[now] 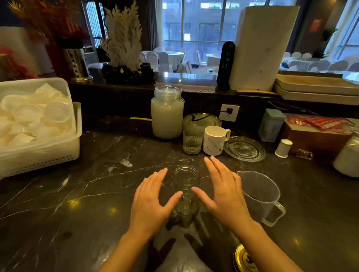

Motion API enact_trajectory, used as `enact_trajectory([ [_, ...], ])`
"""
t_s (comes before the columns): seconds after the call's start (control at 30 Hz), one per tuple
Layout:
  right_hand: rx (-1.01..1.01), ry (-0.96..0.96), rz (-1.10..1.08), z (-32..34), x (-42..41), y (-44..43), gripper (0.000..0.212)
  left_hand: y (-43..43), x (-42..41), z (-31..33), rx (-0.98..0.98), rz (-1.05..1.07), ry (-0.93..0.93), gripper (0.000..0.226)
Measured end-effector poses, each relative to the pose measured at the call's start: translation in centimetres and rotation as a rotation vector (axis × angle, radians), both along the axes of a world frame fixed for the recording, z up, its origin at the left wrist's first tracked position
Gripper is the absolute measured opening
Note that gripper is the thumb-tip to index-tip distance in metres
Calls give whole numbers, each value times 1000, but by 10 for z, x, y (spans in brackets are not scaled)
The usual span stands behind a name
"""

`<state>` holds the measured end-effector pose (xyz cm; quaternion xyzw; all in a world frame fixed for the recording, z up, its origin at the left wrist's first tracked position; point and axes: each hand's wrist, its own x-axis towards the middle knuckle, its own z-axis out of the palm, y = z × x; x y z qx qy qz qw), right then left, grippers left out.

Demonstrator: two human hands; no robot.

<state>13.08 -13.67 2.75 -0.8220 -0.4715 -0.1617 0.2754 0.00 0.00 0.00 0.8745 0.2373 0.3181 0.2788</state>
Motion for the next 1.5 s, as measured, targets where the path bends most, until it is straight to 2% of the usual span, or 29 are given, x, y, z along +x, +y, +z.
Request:
enact_trajectory([
  [0.13,-63,59,20,-6,2,9,72,-2,7,-11,0,-70,98,86],
  [0.23,-98,86,40,-13,4,14,70,-3,14,-18,-49,-63,96,90],
  [0.47,-45,204,100,-18,5,18,67,-8,30,-21,-197,-31,141,95],
  [0.73,-3,297,135,-15,7,17,65,-5,39,-22,-246,-10,111,84],
  [0.8,1,320,128,-16,8,15,66,-1,39,-21,-233,-49,122,83],
  [1.0,58,394,123,-12,4,4,60,18,38,-5,-381,-334,225,68],
  [1.2,77,428,91,-14,-5,-13,70,27,41,12,-480,-576,391,79],
  [1.37,78,399,51,-13,-12,-21,59,28,45,19,-508,-662,439,78],
  [1.5,55,399,25,-12,-14,-23,61,28,46,19,-503,-676,443,78],
])
